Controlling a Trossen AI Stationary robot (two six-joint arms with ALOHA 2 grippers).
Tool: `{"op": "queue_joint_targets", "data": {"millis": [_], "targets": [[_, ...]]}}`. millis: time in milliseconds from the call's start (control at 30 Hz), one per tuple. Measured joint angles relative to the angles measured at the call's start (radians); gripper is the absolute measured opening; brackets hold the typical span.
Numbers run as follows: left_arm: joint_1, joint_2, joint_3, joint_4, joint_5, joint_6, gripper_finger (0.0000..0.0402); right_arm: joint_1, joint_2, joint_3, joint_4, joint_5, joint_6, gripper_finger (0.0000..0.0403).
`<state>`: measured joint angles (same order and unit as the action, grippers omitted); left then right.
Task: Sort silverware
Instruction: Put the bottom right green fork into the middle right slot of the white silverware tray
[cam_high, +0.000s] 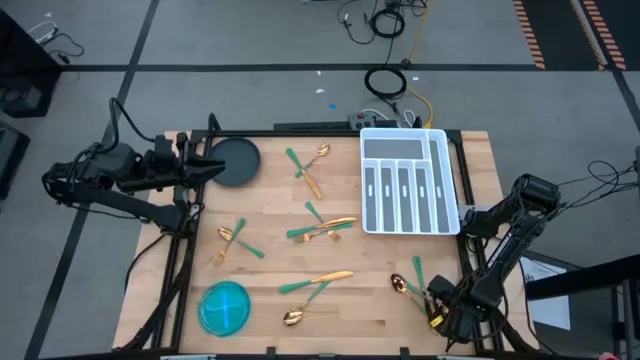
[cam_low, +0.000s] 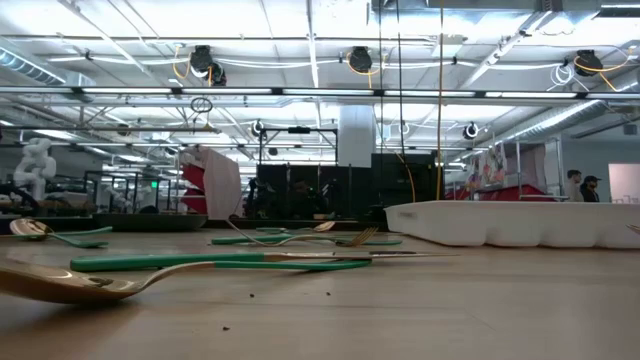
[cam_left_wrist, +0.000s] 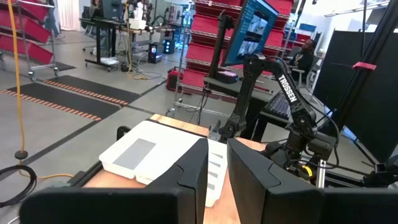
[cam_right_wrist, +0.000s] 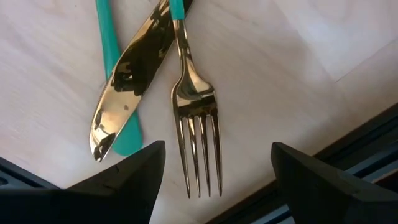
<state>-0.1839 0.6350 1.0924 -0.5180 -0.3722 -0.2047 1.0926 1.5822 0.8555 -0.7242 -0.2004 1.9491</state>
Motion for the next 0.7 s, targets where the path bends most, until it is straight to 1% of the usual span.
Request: {"op": "queue_joint_targets", "data": {"millis": [133, 200, 233, 300, 367, 567, 700], "targets": [[0.000, 0.000, 0.000, 0.000, 0.000, 0.000, 0.0067, -0.005, 0.012, 0.000, 0.019, 0.005, -0.002, 0.0286], [0.000, 0.000, 0.000, 0.000, 0.000, 0.000, 0.0067, -0.012, 0.029, -0.002, 0.072, 0.032, 0.007, 0.0286], [0.000, 0.000, 0.000, 0.000, 0.000, 0.000, 0.0067, -0.014, 0.045, 0.000, 0.119, 0.024, 0.009, 0.0286], [0.000, 0.000, 0.000, 0.000, 0.000, 0.000, 0.0067, -0.015, 0.057, 0.000, 0.141, 0.011, 0.004, 0.0286], [0.000, 0.000, 0.000, 0.001, 0.000, 0.000, 0.0067, -0.017, 0.083, 0.004, 0.167, -0.024, -0.006, 0.0286], [0.000, 0.001, 0.000, 0.004, 0.000, 0.001, 0.0067, -0.014, 0.093, 0.005, 0.149, -0.033, -0.022, 0.0284], [0.000, 0.002, 0.000, 0.004, -0.004, 0.001, 0.0067, -0.014, 0.079, 0.003, 0.128, -0.035, -0.026, 0.0264]]}}
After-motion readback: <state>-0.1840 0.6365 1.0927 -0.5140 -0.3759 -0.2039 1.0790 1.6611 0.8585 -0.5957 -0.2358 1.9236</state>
